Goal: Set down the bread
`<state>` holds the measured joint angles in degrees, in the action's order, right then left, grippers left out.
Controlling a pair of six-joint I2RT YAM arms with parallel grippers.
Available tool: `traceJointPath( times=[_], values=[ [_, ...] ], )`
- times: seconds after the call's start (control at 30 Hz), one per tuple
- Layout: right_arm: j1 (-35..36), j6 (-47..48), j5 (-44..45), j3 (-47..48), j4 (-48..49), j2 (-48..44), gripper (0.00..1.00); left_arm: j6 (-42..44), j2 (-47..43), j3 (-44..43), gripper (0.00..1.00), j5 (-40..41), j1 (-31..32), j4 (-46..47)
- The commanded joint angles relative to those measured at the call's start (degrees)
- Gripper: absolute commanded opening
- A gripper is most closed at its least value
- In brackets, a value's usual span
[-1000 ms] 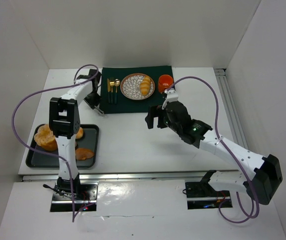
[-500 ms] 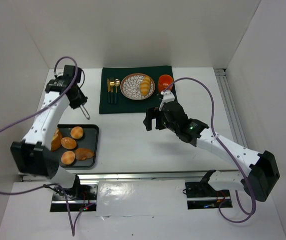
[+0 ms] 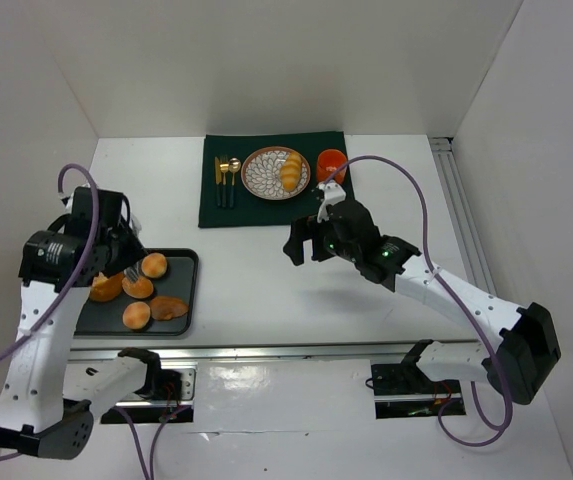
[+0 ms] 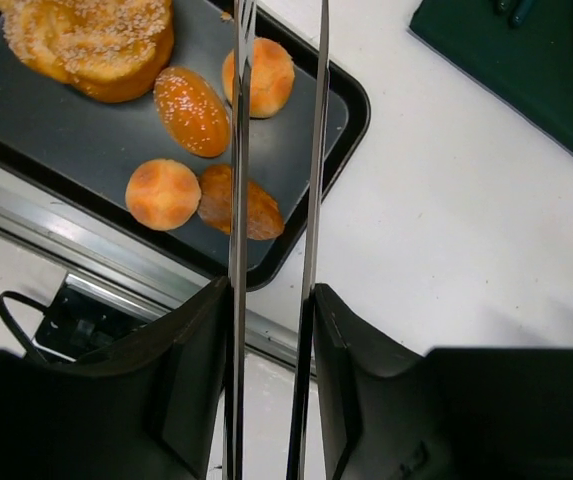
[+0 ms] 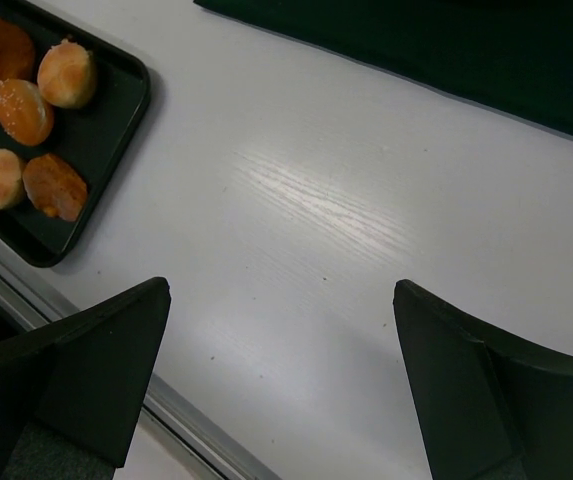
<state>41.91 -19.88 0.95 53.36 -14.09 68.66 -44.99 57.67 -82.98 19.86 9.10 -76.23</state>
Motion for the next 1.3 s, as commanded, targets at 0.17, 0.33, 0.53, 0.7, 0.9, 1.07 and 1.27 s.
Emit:
traceJointPath(
  times=[0.17,0.33,0.53,0.7,0.9,1.07,1.27],
  values=[
    [-1.7,1.1,-4.2,-1.3,3.7,-1.9,1.0,2.3,2.3,0.9,0.52,1.8,-1.5,-2.1],
    [-3.0,1.1,-4.7,-3.0,4.3,-2.4,1.0,4.2,3.4,-0.3,0.52,9.1,-2.1,-2.1],
    [-4.1,0.5,-6.7,-3.5,5.5,-1.9,1.0,7.0,4.5,-0.3,0.52,14.2,-5.3,-2.1],
    [-4.6,0.5,-6.7,-4.1,5.5,-1.9,1.0,6.5,7.1,1.0,0.56,13.6,-6.5,-2.1],
    [-5.2,-0.1,-6.7,-5.2,6.1,-1.9,1.0,6.5,11.9,1.0,0.57,11.6,-6.5,-2.1],
    [-5.7,-0.6,-7.8,-5.7,6.6,-1.9,1.0,6.0,14.0,2.1,0.58,11.4,-6.5,-2.1],
    [-6.8,-0.6,-8.9,-5.7,7.1,-1.9,1.0,4.1,15.9,4.3,0.59,12.1,-7.1,-0.9]
  ],
)
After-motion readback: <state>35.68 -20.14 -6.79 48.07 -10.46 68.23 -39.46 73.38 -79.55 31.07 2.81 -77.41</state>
